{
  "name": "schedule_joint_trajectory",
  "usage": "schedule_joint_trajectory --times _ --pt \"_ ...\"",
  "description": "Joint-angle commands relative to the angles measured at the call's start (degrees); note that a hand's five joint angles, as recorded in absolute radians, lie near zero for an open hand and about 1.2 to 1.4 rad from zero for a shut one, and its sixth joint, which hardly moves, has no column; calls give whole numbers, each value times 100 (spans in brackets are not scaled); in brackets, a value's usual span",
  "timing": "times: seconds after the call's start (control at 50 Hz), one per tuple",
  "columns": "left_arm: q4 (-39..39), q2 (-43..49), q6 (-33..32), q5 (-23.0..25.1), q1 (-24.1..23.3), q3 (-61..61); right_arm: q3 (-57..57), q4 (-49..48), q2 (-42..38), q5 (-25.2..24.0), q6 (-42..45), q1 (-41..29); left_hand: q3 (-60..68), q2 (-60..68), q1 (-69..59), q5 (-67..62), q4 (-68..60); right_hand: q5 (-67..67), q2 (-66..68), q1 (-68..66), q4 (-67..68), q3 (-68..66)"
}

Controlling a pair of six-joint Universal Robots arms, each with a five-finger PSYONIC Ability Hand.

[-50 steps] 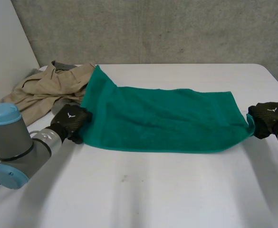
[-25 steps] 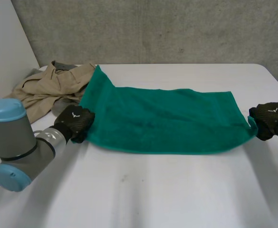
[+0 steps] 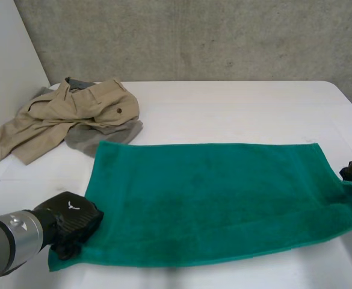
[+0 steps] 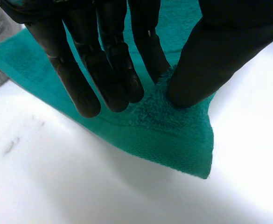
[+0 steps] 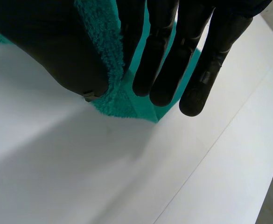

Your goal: Fold the laundry.

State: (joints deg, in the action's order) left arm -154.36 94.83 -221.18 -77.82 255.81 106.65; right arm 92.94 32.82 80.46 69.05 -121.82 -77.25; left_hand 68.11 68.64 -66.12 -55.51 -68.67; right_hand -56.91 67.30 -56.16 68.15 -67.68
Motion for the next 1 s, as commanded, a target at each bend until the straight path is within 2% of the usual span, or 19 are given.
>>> schedule_joint_trajectory --times 0.02,0.14,0.28,0.32,0.46,0.62,0.64,0.66,0.68,0.72,0.74,0.86,0.94,1.0 --pt "-1288 940 215 -66 -84 -671 -329 -1128 -627 -6 -1044 -62 1189 1136 -1388 -1449 -1133 -1309 1270 -2384 1185 -1232" --pt "-1983 2230 857 -320 -602 -2005 -838 -1911 -1462 310 -1757 -360 1189 1136 -1388 -1449 -1133 -1309 1270 -2384 1185 -1232" --pt "-2449 3339 919 -866 -770 -3264 -1760 -2385 -2393 1320 -1968 -984 1189 1136 -1388 -1449 -1133 -1309 1270 -2384 1185 -1232" --pt "-2764 3707 910 -980 -778 -3710 -1911 -2456 -2509 1409 -1977 -1028 1189 1136 -1388 -1449 -1133 -1309 1270 -2384 1185 -1232" --pt "-3521 4342 884 -981 -840 -4407 -2772 -2667 -3168 1559 -2389 -1292 1189 1136 -1388 -1449 -1133 -1309 1270 -2384 1185 -1232" --pt "-3777 4747 884 -963 -884 -4759 -3309 -2685 -3608 2191 -2504 -1424 1189 1136 -1388 -1449 -1133 -1309 1270 -2384 1185 -1232" --pt "-3794 4756 884 -963 -884 -4759 -3361 -2685 -3651 2270 -2513 -1459 708 655 -908 -969 -652 -515 477 -1590 391 -438" --pt "-3820 4756 875 -972 -893 -4759 -3388 -2685 -3660 2297 -2513 -1468 -329 -382 130 69 385 1358 -1396 283 -1482 1435" --pt "-3864 4747 884 -980 -901 -4724 -3406 -2685 -3669 2323 -2513 -1485 -3054 -3107 2854 2793 3110 3108 -3147 2034 -3233 3185" --pt "-3900 4712 875 -989 -936 -4689 -3423 -2694 -3652 2332 -2565 -1521 -5192 -5245 4992 4931 5248 5691 -5730 4616 -5815 5768" --pt "-3917 4694 884 -998 -945 -4680 -3432 -2711 -3643 2324 -2574 -1530 -5684 -5737 5484 5423 5740 5691 -5730 4616 -5815 5768" --pt "-3935 4089 893 -1025 -946 -4338 -3371 -2799 -3362 2253 -2557 -1574 -5655 -5708 5456 5395 5711 5691 -5730 4616 -5815 5768" --pt "-3953 3675 884 -946 -919 -3837 -3283 -2799 -3098 1973 -2496 -1565 -5706 -5758 5506 5445 5761 5691 -5730 4616 -5815 5768" --pt "-3935 3534 884 -928 -928 -3600 -3151 -2790 -2975 1578 -2443 -1556 -5756 -5809 5556 5495 5812 5691 -5730 4616 -5815 5768"
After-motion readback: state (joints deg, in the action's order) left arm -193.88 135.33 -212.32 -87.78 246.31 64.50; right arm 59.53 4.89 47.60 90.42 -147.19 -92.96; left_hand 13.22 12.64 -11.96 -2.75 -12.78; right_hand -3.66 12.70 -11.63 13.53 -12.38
